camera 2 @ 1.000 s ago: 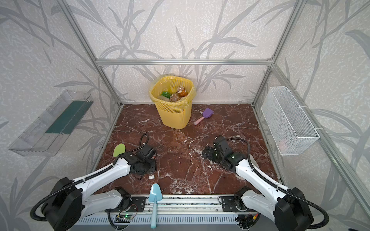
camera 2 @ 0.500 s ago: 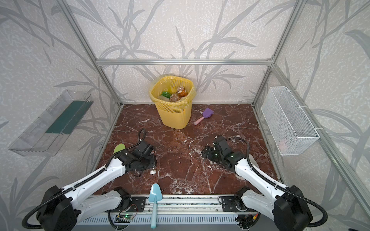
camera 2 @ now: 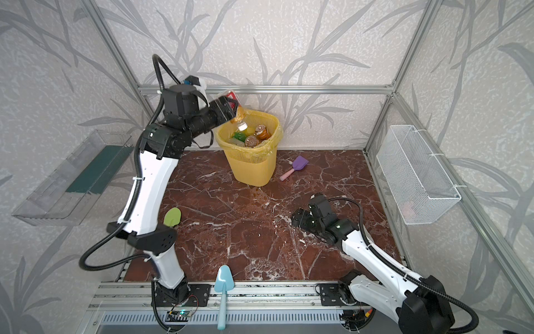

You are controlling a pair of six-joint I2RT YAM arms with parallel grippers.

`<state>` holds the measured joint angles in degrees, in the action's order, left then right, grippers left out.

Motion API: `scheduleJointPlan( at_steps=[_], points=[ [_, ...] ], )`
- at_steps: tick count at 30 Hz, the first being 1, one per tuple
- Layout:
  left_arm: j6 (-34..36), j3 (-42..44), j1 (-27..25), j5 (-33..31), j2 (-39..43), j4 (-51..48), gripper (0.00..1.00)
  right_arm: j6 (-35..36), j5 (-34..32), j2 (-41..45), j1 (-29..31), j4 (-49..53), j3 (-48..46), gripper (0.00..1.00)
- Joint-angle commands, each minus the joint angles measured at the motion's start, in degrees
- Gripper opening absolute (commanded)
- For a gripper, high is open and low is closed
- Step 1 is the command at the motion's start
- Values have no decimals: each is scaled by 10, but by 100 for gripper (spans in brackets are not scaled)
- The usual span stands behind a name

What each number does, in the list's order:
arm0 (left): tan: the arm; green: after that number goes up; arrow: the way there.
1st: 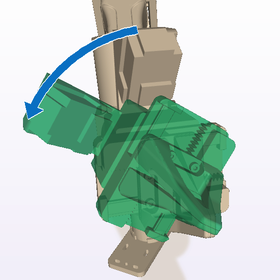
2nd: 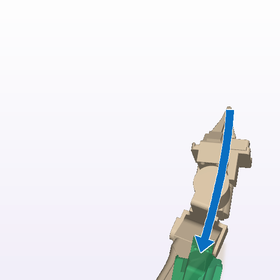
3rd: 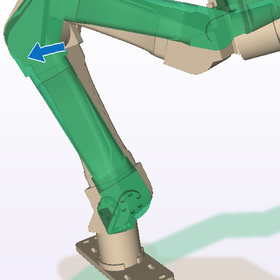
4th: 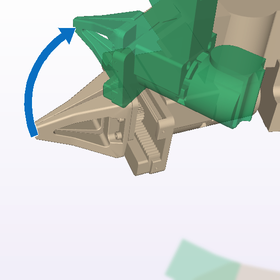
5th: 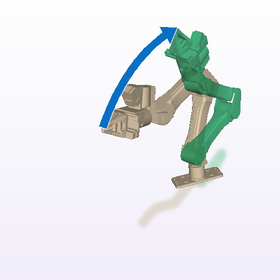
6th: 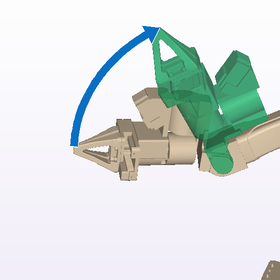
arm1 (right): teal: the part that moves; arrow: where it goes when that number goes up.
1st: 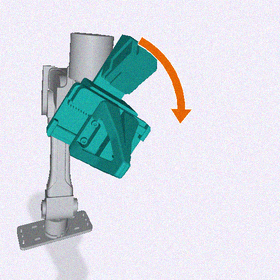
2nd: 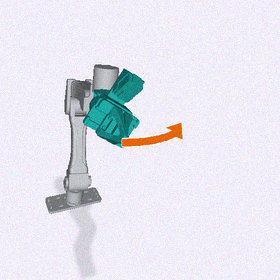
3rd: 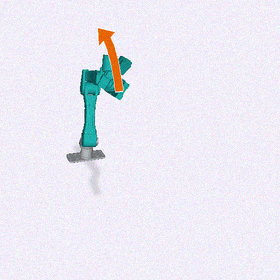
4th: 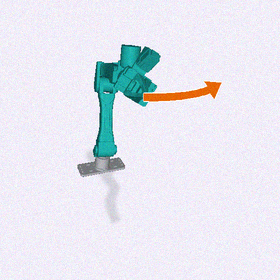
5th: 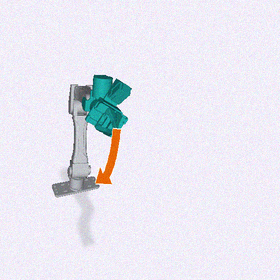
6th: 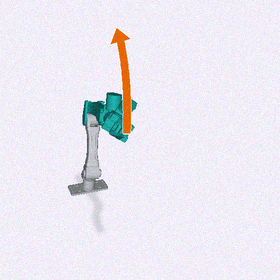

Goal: Throw the plastic bottles in the bin

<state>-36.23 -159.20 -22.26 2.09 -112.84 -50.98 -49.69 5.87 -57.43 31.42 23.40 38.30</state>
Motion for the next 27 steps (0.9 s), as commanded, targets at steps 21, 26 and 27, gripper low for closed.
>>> scheduleJointPlan(
  at_steps=[21,26,27],
  points=[
    [32,965,68,-48,562,116,99,48,-32,7,-20,-2,-19,88],
    [26,1038,100,-52,584,167,99,122,6,1,-74,-27,-5,87],
    [26,1048,105,-58,584,180,99,136,13,-2,-86,-31,-2,87]
  ],
)
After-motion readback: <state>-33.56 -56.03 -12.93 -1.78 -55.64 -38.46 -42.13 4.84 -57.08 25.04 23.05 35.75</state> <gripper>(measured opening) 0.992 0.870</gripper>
